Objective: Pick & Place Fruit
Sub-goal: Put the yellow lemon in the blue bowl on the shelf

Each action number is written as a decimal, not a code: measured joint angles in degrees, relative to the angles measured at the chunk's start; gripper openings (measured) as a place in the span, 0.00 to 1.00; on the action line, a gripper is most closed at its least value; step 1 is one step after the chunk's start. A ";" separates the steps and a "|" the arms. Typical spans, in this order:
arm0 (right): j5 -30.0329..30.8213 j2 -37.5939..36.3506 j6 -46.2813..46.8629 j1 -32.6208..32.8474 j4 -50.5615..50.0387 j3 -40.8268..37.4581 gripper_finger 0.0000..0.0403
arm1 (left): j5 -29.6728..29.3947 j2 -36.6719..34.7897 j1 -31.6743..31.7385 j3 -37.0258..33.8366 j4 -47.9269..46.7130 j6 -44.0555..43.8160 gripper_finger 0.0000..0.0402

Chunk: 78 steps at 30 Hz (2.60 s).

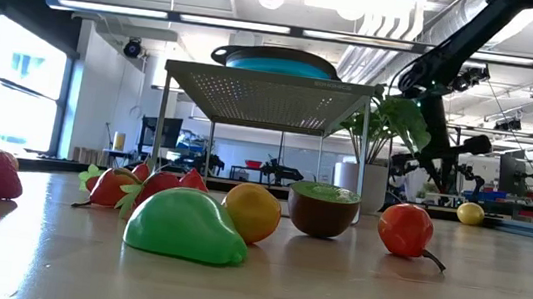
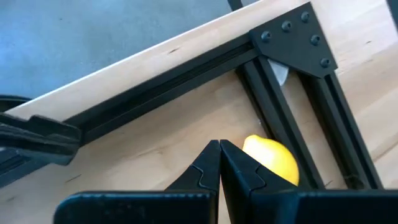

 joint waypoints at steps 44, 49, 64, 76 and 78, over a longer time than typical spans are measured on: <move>1.20 6.26 -70.13 3.80 -23.93 9.07 0.01 | 0.00 0.00 0.00 0.00 0.04 0.02 0.03; 1.07 7.21 -72.61 2.63 -24.47 9.50 0.01 | -0.02 0.00 0.00 0.00 0.02 0.06 0.03; -7.84 7.21 -62.23 2.33 -24.05 20.96 0.01 | 0.00 0.00 0.00 0.00 0.02 0.02 0.03; -6.20 7.23 -32.96 -2.80 -25.66 19.27 0.00 | 0.23 0.00 0.00 0.00 -0.04 -0.02 0.03; -4.92 7.23 -32.96 -2.47 -25.48 18.86 0.00 | 0.24 0.00 -0.01 0.00 -0.36 -0.17 0.03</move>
